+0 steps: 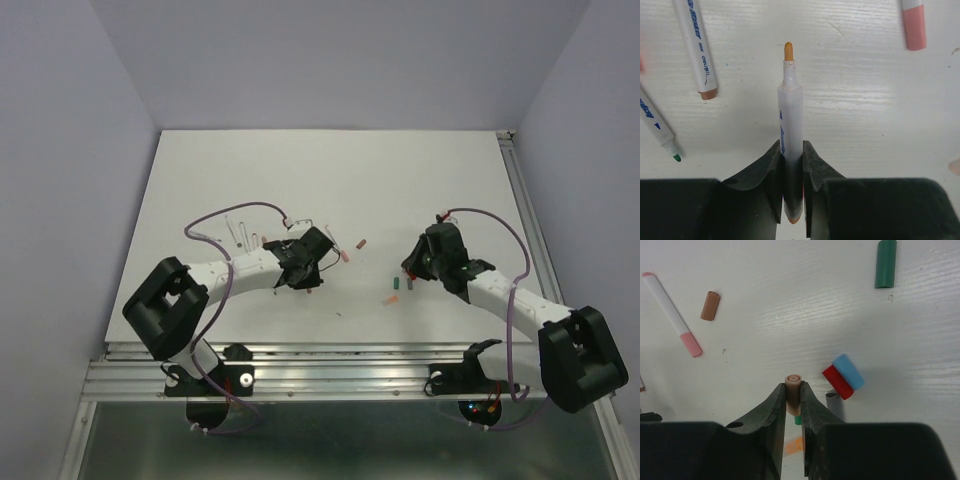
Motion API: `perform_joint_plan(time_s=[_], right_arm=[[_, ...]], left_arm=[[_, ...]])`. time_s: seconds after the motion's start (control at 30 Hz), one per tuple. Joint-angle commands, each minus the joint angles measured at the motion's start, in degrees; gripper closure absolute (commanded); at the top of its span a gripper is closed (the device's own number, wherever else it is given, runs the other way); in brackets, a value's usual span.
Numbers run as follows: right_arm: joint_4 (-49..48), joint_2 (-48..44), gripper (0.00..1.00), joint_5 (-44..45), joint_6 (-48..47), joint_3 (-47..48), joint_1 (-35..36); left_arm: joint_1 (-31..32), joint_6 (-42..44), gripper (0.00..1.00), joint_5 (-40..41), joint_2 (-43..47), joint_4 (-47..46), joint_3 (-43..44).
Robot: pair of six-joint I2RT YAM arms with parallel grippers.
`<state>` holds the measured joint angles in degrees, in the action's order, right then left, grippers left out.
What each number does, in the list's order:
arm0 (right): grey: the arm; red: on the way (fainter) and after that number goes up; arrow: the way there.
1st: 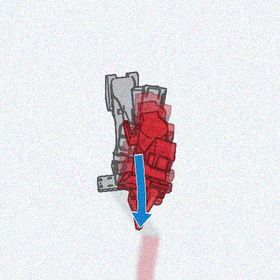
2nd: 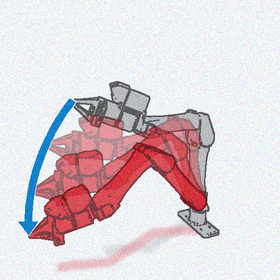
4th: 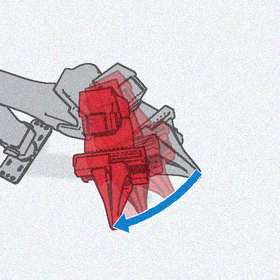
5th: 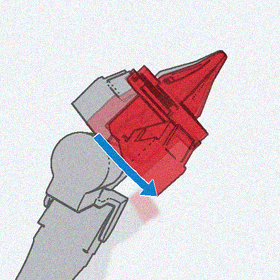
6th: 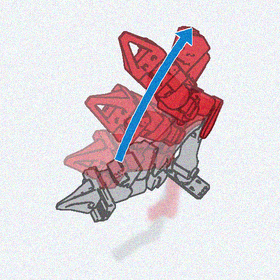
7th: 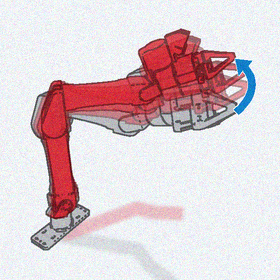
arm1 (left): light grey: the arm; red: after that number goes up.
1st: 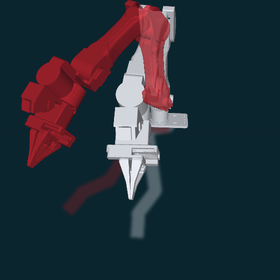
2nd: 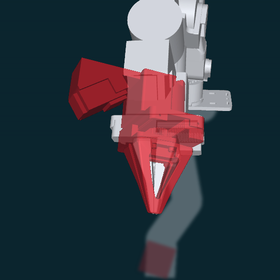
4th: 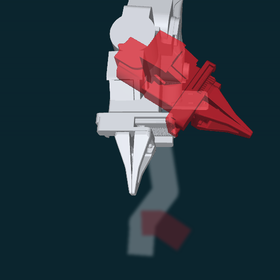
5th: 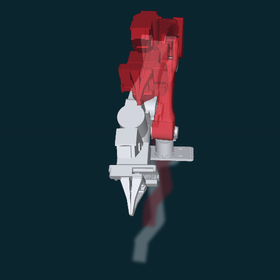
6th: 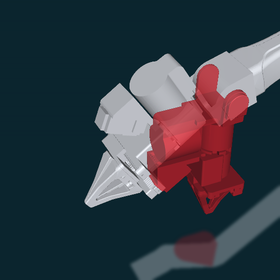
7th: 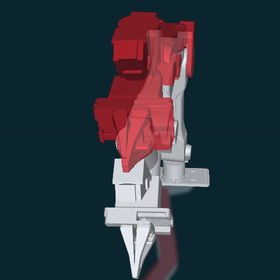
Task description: Open the pen caps
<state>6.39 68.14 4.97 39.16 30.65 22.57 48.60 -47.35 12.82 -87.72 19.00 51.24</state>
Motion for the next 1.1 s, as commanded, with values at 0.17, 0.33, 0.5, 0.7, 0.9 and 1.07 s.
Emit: perform_joint_plan(time_s=[0.17, 0.33, 0.5, 0.7, 0.9, 1.07], right_arm=[[0.4, 0.3, 0.77, -1.2, -0.6, -2.4, 0.1], [0.2, -0.4, 0.65, -1.7, 0.0, -2.9, 0.0], [1.5, -2.1, 0.61, -1.7, -0.1, -2.3, 0.0], [1.9, -6.7, 0.45, -4.6, -0.6, -0.9, -0.1], [0.6, -16.4, 0.0, -7.0, -1.0, 0.3, 0.0], [4.4, -23.3, 0.0, -3.2, -1.1, 1.2, 0.0]], left_arm=[[-1.1, 0.7, 0.6, 2.8, -0.4, 3.8, 0.8], [-1.3, 0.6, 0.43, 2.5, 0.9, 3.9, 0.8], [-1.3, 1.4, 0.36, 1.2, 2.1, 3.8, 1.8], [-1.5, 3.6, 0.27, -0.1, 4.1, 2.4, 6.3], [-3.3, 5.9, 0.11, -0.2, -0.7, 1.7, 14.8], [-6.0, 6.9, 0.09, -1.7, -10.7, 4.3, 23.0]])
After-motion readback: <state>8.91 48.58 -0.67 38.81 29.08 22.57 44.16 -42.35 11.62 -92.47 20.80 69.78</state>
